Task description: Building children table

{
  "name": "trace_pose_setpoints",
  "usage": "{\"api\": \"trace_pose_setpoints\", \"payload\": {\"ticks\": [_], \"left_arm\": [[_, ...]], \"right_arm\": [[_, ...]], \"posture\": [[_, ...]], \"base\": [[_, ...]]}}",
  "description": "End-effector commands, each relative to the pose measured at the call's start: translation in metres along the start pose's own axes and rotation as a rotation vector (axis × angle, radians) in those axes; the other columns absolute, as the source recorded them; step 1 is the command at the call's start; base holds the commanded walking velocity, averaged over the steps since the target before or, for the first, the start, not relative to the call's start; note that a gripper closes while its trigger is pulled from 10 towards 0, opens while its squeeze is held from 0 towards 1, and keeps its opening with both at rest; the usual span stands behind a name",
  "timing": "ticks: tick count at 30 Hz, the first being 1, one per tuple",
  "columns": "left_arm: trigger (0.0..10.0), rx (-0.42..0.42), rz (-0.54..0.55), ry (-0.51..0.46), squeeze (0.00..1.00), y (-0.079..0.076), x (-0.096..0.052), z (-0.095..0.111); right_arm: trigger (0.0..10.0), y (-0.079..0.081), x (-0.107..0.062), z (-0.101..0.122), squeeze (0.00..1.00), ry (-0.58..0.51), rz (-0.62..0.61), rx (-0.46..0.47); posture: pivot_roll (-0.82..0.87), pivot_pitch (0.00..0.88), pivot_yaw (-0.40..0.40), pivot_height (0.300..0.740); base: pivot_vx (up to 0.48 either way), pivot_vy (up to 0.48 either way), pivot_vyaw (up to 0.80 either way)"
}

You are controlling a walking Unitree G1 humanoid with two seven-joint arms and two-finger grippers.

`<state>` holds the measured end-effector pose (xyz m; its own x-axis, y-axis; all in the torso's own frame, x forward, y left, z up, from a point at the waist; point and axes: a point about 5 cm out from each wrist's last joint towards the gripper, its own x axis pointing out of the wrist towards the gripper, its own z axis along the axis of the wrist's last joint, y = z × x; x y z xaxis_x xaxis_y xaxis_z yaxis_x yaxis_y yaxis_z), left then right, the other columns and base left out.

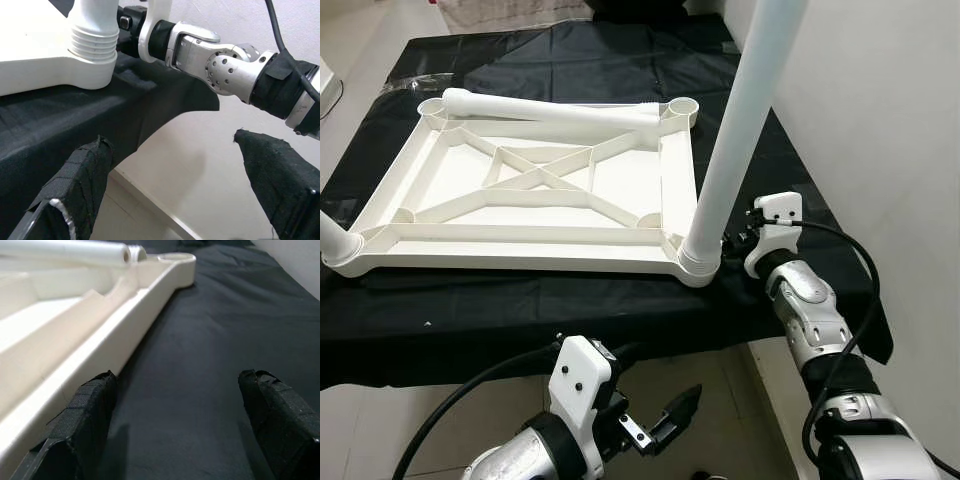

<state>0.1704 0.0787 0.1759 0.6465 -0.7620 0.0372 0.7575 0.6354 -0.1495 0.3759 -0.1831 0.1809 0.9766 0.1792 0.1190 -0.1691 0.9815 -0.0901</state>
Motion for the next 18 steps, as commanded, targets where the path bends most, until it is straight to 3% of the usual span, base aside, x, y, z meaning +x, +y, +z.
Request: {"api": "trace_pose_setpoints", "payload": {"ticks": [1,5,10,18], "left_arm": [[10.0,-0.008,0.008,0.029,0.0,0.0,-0.001,-0.005],[10.0,-0.008,0.008,0.029,0.0,0.0,-0.002,-0.005],[10.0,-0.006,0.01,0.03,0.0,0.001,-0.002,-0.005],[10.0,-0.002,0.011,0.026,0.0,0.002,-0.001,-0.004]], "right_arm": [[10.0,-0.007,-0.002,-0.009,0.0,0.057,-0.053,-0.032],[10.0,-0.01,-0.006,-0.016,0.0,0.086,-0.058,-0.059],[10.0,0.019,-0.012,-0.026,0.0,0.105,0.159,-0.015],[10.0,0.046,-0.017,-0.032,0.0,0.135,0.339,-0.022]], "posture": [[0.14,0.282,0.0,0.74],[0.14,0.283,-0.001,0.74],[0.14,0.288,0.003,0.74],[0.14,0.287,0.0,0.74]], "base": [[0.0,0.0,0.0],[0.0,0.0,0.0],[0.0,0.0,0.0],[0.0,0.0,0.0]]}}
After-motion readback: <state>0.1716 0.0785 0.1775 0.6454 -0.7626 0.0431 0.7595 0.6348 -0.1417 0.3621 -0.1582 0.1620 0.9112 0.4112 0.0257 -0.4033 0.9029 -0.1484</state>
